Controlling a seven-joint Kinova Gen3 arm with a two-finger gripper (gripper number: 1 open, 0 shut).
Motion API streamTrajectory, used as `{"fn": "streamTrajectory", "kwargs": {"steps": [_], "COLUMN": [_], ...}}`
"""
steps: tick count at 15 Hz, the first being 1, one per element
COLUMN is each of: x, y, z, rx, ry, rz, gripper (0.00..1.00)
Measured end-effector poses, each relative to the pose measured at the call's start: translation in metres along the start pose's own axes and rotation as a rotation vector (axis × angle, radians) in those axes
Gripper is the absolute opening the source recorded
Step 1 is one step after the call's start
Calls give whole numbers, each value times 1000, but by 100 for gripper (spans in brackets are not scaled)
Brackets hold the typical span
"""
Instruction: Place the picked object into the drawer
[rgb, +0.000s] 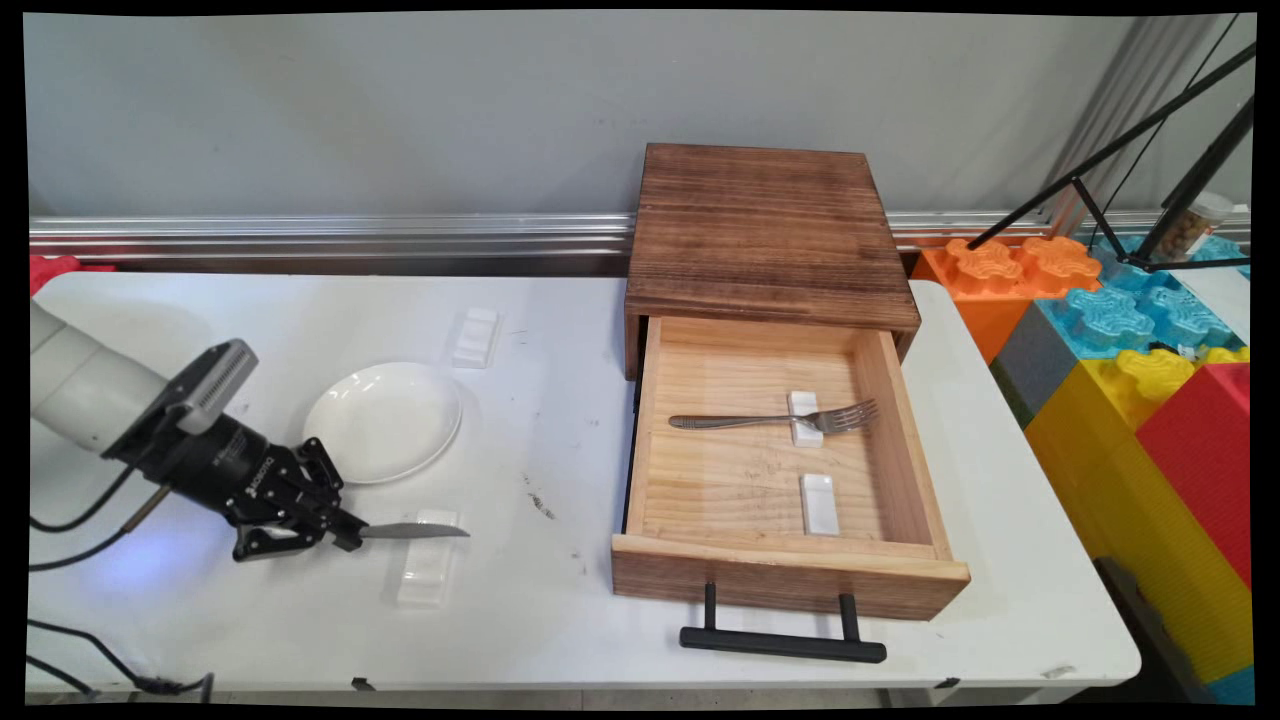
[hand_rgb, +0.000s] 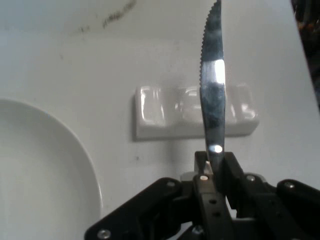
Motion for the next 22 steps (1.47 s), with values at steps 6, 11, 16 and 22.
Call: {"fn": "streamTrajectory", "kwargs": {"steps": [6,11,16,22], "x": [43,89,152,222], "y": [-5,-13,-27,-39], "z": [-21,-29,-22,-5], "rx": [6,27,64,95], "ry": [-3,-18,-9,6], "rz": [-7,-12,-28,-51], "gripper": [0,0,0,0]}}
